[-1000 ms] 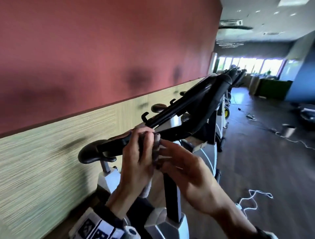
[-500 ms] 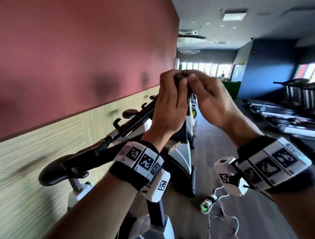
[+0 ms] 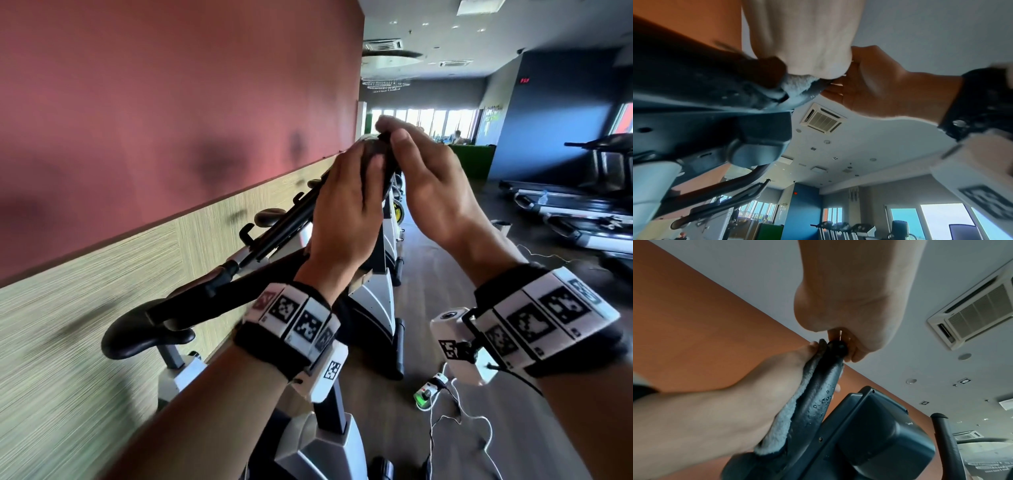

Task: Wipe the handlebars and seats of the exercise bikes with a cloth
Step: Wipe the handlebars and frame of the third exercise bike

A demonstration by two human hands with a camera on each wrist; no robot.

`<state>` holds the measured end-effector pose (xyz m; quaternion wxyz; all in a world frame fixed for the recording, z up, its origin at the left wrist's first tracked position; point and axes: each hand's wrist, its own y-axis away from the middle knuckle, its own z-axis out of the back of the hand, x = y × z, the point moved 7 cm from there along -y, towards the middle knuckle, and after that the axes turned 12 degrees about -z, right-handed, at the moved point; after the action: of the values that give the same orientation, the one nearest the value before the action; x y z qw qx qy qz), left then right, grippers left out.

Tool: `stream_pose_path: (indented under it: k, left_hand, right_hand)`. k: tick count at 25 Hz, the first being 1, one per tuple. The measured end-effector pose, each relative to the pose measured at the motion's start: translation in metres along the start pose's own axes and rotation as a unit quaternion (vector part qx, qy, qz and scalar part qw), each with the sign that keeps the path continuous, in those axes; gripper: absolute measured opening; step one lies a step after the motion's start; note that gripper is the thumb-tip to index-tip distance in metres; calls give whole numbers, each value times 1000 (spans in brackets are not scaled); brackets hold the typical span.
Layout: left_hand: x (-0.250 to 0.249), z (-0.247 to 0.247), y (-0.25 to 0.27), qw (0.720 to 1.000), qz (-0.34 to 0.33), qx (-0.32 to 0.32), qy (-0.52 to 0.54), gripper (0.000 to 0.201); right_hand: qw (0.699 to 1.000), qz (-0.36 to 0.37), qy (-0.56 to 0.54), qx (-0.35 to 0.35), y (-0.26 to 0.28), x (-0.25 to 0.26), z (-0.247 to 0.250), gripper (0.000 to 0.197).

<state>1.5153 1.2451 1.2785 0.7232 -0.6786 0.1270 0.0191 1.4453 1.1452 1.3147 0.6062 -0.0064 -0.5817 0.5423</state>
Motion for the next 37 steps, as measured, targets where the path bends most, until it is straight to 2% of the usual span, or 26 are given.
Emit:
stream_pose_path:
  k: [3,8,12,14,19,25,30,37]
  left_hand:
    - [8,1,19,997,24,69,4,45]
    - [4,-12,-11,998,4,55,-14,53]
    - [12,-2,23,992,27,122,-20,61]
    - [11,3,31,990,17,138,-7,63]
    - [7,-7,4,994,-14,104,9,63]
    - [0,2,30,989,-30,144,-30,61]
    - [8,-9,6,993,-36,112,-25,60]
    - [6,-6,14,992,-44,112,-30,59]
  right_hand:
    - [1000,7,-9,-1,0,-1,-1,55]
    - [1000,22,-1,-2,0,-1,0,55]
    - [999,32,4,-5,0,-2,-2,53]
    - [999,41,10,-5,1,-2,-2,52]
    - [998,57,6,0,-1,0,3,48]
    - [997,71,-12,-5,-2,-3,2,47]
    - [997,74,-5,2,-3,-4,4,48]
    - [995,96,-17,4,-4,-6,2,47]
